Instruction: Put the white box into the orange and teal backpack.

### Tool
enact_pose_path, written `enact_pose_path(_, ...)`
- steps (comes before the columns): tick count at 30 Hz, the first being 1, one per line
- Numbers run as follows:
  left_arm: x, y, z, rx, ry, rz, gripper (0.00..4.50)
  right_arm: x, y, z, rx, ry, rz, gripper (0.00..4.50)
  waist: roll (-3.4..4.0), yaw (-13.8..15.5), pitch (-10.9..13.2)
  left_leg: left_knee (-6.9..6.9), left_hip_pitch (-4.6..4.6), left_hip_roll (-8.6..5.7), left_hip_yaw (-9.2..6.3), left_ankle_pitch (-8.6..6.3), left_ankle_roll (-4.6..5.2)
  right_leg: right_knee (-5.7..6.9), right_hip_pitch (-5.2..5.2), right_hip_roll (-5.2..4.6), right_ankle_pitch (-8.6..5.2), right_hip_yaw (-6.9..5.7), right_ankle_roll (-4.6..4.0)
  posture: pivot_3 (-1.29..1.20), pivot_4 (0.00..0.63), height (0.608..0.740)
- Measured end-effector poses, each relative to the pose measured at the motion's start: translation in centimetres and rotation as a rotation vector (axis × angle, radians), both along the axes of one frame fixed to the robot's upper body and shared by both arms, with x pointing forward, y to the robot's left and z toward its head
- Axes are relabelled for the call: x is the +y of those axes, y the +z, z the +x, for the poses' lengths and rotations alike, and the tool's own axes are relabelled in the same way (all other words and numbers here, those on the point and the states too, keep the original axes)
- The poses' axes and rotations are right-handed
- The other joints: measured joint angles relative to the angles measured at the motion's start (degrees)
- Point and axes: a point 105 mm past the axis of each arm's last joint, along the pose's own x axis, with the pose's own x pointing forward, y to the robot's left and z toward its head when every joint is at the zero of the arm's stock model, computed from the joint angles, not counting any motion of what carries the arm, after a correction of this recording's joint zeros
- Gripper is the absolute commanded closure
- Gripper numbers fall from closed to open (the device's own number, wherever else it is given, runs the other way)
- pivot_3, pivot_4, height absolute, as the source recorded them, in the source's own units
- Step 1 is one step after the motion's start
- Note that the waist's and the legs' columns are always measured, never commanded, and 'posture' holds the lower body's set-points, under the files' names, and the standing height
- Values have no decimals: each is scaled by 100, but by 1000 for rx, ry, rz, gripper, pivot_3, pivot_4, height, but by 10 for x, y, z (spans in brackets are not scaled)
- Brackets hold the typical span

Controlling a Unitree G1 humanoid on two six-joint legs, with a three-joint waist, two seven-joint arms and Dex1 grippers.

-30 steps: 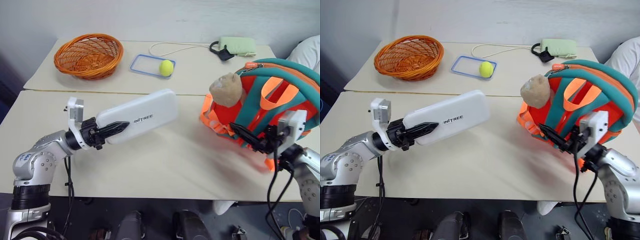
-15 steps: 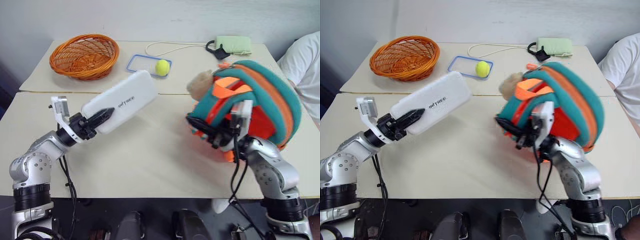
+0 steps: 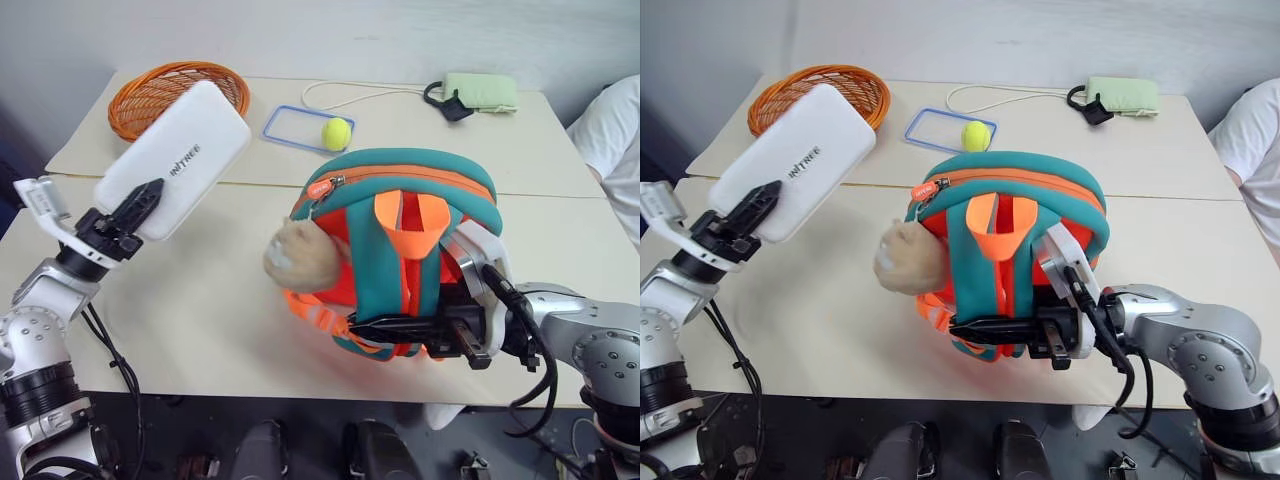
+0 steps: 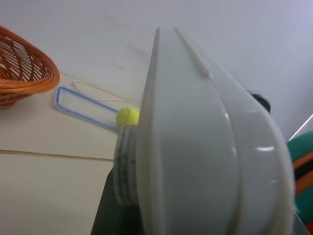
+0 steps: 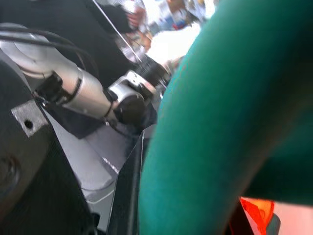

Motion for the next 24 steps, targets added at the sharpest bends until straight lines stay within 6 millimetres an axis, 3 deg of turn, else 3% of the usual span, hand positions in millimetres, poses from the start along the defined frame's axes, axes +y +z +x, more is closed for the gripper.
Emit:
enact_pose_path(3,-10,2,-14,-21,-62,37,3325,-5,-5,4,-6,-39,-31,4471,-1,11,1,3,-1,1,-1,2,-3,-1,-2,2,0,-1,0,0,150,740)
enact_pose_path(8,-37,27,-41,-108,-219,183,3325,-8,-10,7,-16,-68,-39,4471,-10,20,6,5,4,0,-3,7,-5,4,6,2,0,0,1,0,150,740)
enact_pose_path(12,-57,18,-52,-87,-359,296,3325,-6,-18,9,-26,-70,-57,4471,-10,19,6,4,10,1,-2,10,-10,9,6,4,0,2,1,0,150,740)
enact_pose_path(18,-63,-1,-50,-59,-474,480,3325,-4,-19,13,-36,-85,-39,4471,-7,20,7,-4,14,2,-1,14,-17,10,4,6,0,3,-1,0,150,740)
enact_pose_path(24,-62,-2,-36,-120,-470,652,3325,-3,-22,18,-42,-103,-45,4471,-7,21,7,-12,12,1,-1,10,-11,3,2,3,0,3,-1,0,150,740)
